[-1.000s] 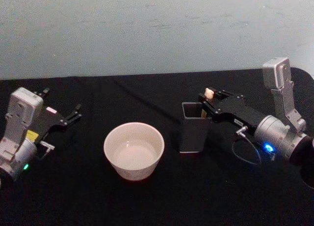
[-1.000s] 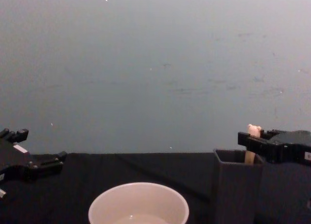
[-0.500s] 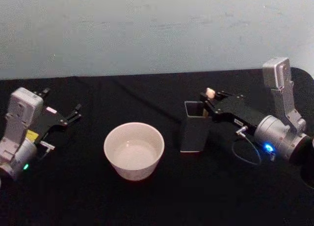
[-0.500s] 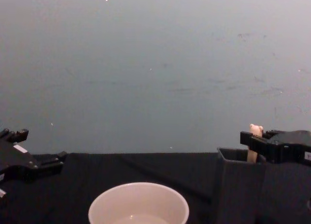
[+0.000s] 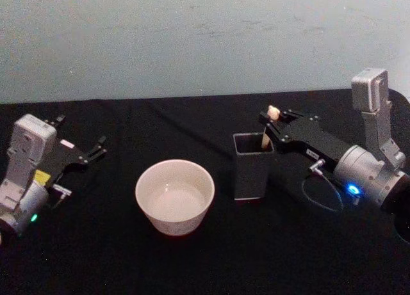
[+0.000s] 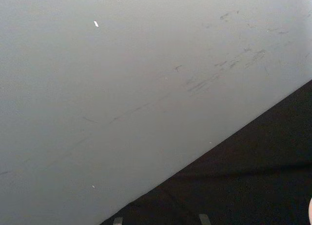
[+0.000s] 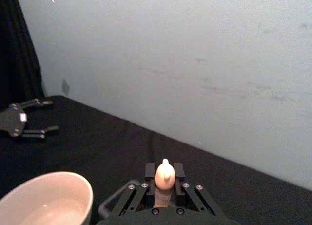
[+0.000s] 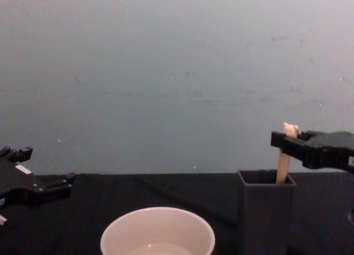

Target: Pick up the stirring spoon with one hand, stir inside the cup, then place it back in its original position.

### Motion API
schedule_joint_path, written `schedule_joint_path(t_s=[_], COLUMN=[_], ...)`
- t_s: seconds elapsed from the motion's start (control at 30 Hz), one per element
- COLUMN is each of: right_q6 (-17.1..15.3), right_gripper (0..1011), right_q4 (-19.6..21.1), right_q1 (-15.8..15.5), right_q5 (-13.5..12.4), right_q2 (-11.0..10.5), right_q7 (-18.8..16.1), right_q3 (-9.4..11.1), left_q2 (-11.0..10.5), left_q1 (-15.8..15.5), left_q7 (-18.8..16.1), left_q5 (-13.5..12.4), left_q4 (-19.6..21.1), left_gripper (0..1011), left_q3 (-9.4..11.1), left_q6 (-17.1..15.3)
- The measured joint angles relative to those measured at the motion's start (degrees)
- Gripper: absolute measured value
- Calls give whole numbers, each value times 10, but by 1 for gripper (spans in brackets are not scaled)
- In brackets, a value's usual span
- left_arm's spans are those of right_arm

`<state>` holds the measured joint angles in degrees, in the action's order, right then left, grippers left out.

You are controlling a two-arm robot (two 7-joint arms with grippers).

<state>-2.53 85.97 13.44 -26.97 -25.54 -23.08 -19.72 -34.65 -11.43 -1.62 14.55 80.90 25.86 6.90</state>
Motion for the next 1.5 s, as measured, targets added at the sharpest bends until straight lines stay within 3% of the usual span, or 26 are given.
schedule_joint_path(t_s=[0.57, 0.97, 1.27, 1.5], right_q6=[26, 54, 71, 88], right_gripper=[214, 214, 214, 214], right_q4=[53, 69, 57, 47], right_q1=[-9, 3, 23, 33], right_q5=[-16, -25, -19, -13], right_q2=[-6, -1, 11, 19], right_q7=[-14, -24, -40, -74], right_q3=[25, 34, 14, -20], left_q2=[0, 0, 0, 0], left_q1=[0, 0, 0, 0], left_q7=[0, 0, 0, 0], left_q5=[0, 0, 0, 0], left_q4=[0, 0, 0, 0], left_gripper=[1001, 1001, 1001, 1001], left_q3=[0, 0, 0, 0], left_q6=[0, 0, 0, 0])
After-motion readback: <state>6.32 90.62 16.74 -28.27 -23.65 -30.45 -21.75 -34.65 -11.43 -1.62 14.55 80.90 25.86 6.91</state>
